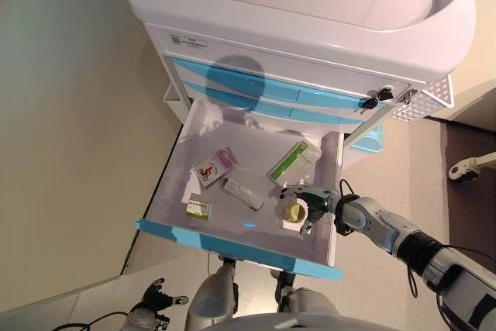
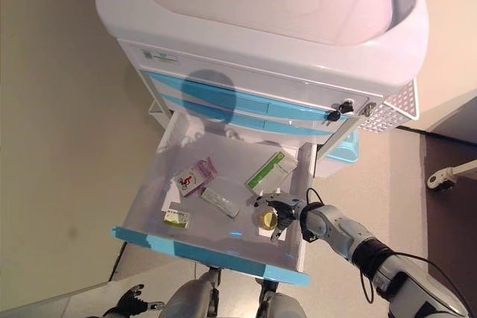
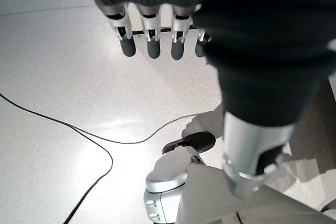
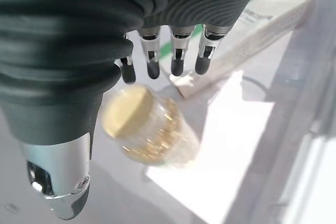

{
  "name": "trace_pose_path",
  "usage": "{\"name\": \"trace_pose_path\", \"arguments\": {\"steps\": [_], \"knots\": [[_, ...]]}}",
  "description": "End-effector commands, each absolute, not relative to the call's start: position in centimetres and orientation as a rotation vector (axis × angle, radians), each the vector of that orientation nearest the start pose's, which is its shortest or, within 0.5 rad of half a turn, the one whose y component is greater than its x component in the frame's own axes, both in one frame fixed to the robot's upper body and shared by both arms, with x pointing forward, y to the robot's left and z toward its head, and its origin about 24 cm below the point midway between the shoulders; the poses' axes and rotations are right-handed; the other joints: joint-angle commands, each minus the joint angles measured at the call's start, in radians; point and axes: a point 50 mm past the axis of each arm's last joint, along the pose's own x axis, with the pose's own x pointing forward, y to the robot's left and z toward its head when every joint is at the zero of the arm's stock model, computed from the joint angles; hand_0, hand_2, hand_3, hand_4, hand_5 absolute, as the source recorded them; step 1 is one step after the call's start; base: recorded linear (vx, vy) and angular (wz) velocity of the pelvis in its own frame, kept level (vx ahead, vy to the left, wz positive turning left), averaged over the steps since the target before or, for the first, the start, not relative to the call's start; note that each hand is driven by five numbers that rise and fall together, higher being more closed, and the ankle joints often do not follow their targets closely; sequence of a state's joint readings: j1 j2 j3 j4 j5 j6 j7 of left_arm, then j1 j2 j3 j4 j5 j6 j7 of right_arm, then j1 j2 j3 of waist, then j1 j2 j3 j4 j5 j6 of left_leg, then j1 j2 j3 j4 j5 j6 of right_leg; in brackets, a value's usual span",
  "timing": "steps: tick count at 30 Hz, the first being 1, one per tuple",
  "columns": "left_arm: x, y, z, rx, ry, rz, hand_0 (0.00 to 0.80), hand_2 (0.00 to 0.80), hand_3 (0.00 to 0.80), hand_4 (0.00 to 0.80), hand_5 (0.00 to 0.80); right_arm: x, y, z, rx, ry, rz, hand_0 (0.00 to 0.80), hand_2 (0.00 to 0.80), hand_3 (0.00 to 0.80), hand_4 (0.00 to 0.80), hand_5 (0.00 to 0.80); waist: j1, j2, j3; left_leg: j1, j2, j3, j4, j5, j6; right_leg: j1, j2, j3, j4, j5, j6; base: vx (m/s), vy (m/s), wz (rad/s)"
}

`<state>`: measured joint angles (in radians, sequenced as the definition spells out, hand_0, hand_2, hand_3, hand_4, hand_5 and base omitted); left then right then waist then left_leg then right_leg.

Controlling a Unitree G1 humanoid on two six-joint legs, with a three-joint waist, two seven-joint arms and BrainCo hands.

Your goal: Open the drawer and pick up the medicine

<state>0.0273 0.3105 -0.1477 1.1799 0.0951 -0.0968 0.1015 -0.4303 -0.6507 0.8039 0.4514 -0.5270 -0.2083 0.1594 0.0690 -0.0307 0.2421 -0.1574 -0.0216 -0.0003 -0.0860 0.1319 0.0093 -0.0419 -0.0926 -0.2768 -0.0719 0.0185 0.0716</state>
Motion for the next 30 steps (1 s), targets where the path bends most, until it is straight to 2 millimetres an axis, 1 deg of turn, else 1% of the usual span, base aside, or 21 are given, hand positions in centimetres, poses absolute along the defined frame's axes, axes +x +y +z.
{"name": "trace_pose_path", "arguments": {"steps": [1,15,26,30], "knots": [[10.4,25.8,-14.9,0.497,1.091,0.065,0.000,0.000,0.000,0.000,0.000,28.4,-13.4,1.0,-1.424,-0.068,0.909,0.000,0.000,0.000,0.000,0.000,0.007,-0.010,-0.021,-0.018,-0.021,0.002,0.012,-0.024,-0.019,-0.149,-0.025,0.041,0.134,0.034,0.020,0.000,0.000,0.00],[11.6,24.4,-14.8,0.477,1.048,0.043,0.000,0.000,0.000,0.000,0.000,28.9,-13.8,0.1,-1.467,-0.034,0.864,0.000,0.000,0.000,0.000,0.000,-0.004,0.014,0.002,-0.034,-0.024,0.020,0.012,-0.022,-0.015,-0.180,-0.024,0.066,0.140,0.042,0.020,-0.010,0.000,-0.05],[12.3,23.9,-14.7,0.477,1.023,0.041,0.000,0.000,0.000,0.000,0.000,28.9,-13.9,-1.1,-1.508,0.000,0.848,0.000,0.000,0.000,0.000,0.000,-0.006,0.025,0.014,-0.042,-0.025,0.024,0.010,-0.022,-0.014,-0.196,-0.024,0.076,0.143,0.046,0.019,-0.004,0.001,-0.04],[12.7,23.6,-14.7,0.474,1.012,0.045,0.000,0.000,0.000,0.000,0.000,28.7,-14.1,-1.8,-1.550,-0.001,0.829,0.000,0.000,0.000,0.000,0.000,-0.010,0.028,0.021,-0.046,-0.026,0.028,0.009,-0.021,-0.013,-0.204,-0.023,0.081,0.143,0.051,0.020,0.000,0.000,0.00]]}}
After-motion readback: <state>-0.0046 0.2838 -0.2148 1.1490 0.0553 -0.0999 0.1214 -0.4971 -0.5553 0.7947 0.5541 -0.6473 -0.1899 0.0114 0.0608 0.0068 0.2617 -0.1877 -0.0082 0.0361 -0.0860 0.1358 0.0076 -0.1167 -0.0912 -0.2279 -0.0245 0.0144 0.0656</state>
